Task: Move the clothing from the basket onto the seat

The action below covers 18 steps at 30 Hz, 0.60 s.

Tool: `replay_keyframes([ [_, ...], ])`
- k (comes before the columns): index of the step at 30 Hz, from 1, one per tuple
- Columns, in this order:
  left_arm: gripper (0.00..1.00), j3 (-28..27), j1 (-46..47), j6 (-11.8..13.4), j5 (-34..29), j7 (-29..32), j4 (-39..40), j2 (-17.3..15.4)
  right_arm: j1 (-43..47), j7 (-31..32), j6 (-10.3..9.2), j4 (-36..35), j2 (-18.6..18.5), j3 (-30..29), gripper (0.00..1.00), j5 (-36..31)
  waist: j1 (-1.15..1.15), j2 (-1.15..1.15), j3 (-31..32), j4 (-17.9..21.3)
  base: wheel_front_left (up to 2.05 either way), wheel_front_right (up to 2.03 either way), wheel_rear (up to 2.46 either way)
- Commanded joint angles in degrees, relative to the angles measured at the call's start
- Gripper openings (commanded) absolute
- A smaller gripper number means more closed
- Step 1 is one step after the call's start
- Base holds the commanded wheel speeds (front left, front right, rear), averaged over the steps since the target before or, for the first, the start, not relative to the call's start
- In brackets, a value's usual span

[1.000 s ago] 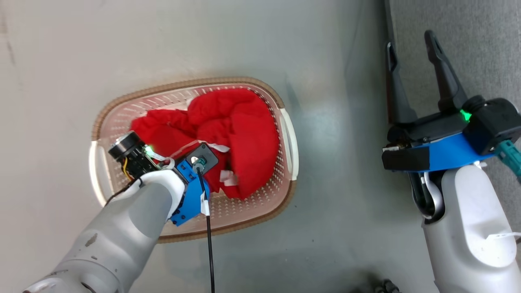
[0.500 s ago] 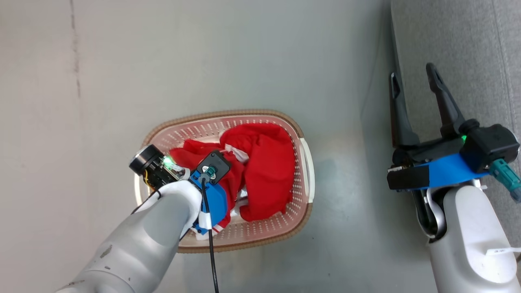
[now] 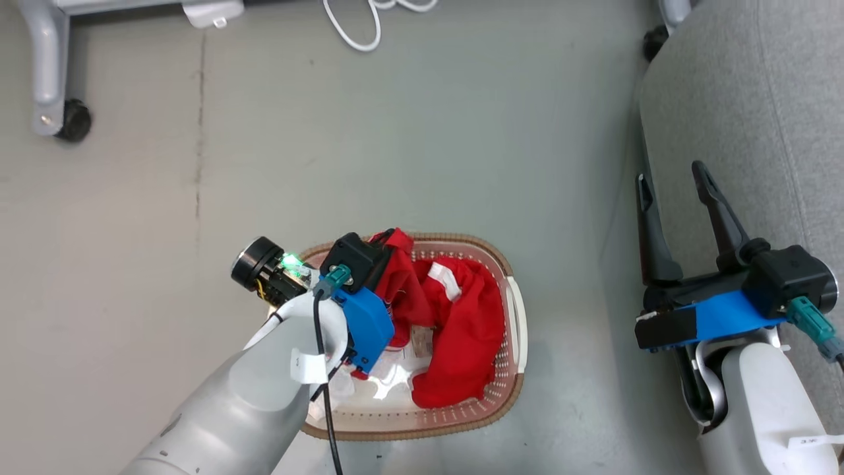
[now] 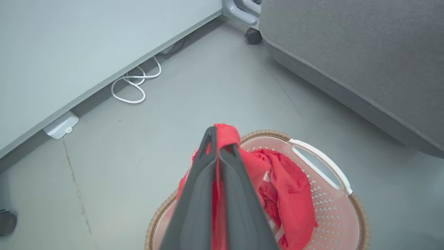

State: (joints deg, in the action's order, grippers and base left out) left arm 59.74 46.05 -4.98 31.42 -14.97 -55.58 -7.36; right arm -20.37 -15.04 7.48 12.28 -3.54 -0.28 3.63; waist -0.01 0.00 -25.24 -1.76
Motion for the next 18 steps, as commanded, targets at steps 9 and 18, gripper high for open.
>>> replay_keyframes([
  [9,0.00,-8.18,-3.67,1.55,-2.63,-0.31,9.65,-1.15,3.37,-0.22,0.03,0.77,-0.05,-0.42,1.00,-0.07,0.01,0.00,6.34,-0.81,0.00,0.00,0.00],
  [18,0.00,-15.02,-4.54,1.86,-5.54,-0.32,17.18,-0.32,5.94,-0.22,0.03,1.56,0.40,-0.47,1.00,0.23,0.01,0.00,10.78,-0.52,0.00,0.00,0.00],
])
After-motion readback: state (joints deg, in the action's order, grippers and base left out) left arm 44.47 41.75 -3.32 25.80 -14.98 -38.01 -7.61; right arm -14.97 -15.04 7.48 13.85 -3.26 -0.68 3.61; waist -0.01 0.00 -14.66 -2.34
